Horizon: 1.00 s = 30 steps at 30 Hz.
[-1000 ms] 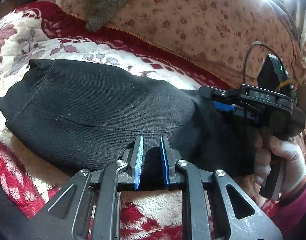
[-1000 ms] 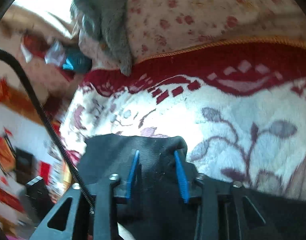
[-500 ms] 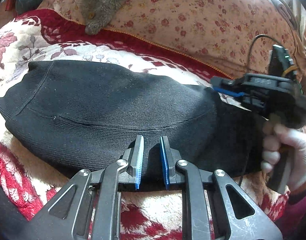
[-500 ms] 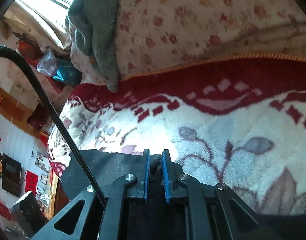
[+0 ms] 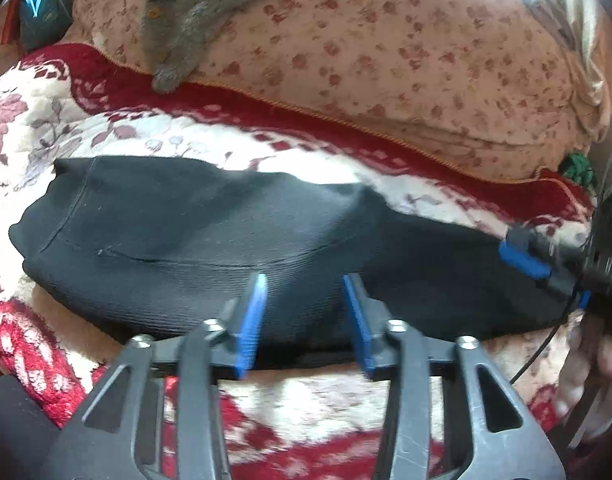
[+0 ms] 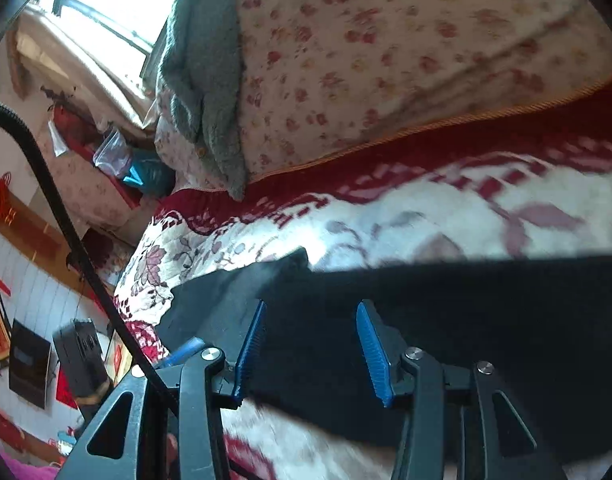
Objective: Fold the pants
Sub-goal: 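Release the pants with both grippers and smooth the folded pants flat, then move both open grippers to one end of the folded black pants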
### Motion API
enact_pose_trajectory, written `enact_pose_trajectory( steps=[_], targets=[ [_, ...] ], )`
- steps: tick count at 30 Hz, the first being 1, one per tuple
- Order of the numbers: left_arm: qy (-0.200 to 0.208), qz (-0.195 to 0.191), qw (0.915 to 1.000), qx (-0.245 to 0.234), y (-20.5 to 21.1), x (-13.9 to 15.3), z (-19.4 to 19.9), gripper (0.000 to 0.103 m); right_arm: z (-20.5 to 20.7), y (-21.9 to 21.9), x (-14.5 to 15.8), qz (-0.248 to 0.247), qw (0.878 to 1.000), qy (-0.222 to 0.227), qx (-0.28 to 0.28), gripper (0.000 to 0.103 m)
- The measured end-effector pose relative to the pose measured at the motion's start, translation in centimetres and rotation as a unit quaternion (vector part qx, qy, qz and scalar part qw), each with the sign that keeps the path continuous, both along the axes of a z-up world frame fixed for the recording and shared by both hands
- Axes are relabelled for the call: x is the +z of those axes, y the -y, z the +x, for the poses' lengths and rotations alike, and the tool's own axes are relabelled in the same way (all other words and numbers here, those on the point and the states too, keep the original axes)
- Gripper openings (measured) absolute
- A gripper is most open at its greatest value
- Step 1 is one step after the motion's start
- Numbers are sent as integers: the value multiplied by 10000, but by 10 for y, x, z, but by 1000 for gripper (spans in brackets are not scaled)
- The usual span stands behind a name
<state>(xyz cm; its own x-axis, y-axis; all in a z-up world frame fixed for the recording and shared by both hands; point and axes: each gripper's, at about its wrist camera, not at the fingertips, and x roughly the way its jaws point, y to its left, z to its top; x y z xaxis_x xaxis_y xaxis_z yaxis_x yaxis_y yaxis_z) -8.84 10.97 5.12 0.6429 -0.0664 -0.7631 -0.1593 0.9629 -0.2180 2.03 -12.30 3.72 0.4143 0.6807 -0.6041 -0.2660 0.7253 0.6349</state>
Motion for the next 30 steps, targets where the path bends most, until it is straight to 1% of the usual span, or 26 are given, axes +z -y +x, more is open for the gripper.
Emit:
enact_pose_trajectory(
  steps=[6, 9, 13, 17, 19, 24, 26, 28, 30],
  targets=[
    [46, 50, 9996, -284, 25, 8, 7, 45, -40, 62, -3, -89, 9984, -96, -547, 50],
    [20, 48, 9988, -479, 42, 9, 13, 45, -58, 97, -8, -148, 9959, -226, -868, 51],
    [2, 84, 9978, -651, 61, 9, 17, 45, -72, 132, -15, -123, 9914, -378, -1250, 51],
    [-22, 141, 9971, -754, 74, 10, 19, 45, -83, 149, -20, -6, 9878, -417, -1504, 51],
    [-34, 157, 9967, -800, 78, 10, 20, 45, -86, 154, -21, -43, 9865, -424, -1579, 51],
    [-75, 82, 9960, -883, 83, 8, 19, 45, -92, 167, -27, -14, 9832, -530, -1747, 52],
    [-177, -14, 9959, -889, 83, 4, 19, 45, -95, 171, -27, 10, 9815, -532, -1841, 52],
    [-260, -90, 9955, -909, 85, 1, 20, 45, -97, 178, -25, 6, 9796, -516, -1942, 53],
    [-324, -184, 9942, -1006, 88, -1, 21, 45, -100, 185, -25, -56, 9766, -550, -2079, 58]
  ],
)
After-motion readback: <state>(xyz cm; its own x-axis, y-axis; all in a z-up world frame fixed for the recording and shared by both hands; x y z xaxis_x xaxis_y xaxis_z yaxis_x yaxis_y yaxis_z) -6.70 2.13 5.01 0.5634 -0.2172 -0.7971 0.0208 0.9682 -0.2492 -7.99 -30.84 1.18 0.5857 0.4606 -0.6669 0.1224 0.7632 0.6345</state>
